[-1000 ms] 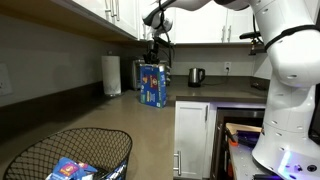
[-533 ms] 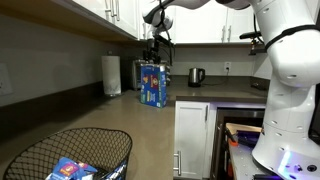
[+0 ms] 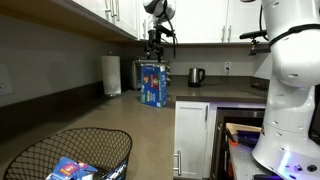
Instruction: Place the blue box upright to the right of the counter
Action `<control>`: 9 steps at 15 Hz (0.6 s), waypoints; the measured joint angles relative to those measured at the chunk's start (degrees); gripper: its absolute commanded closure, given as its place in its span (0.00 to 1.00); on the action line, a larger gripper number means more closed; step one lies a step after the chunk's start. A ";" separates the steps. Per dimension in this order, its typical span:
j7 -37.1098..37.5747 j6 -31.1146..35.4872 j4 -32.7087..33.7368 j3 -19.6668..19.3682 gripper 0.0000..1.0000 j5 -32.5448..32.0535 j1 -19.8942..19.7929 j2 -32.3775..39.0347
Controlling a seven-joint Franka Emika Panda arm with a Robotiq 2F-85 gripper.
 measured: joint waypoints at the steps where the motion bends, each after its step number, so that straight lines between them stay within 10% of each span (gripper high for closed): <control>1: 0.57 0.00 -1.23 0.05 0.00 -0.99 0.64 -1.36; 9: 5.94 0.13 -14.20 1.43 0.00 -6.40 5.08 -14.36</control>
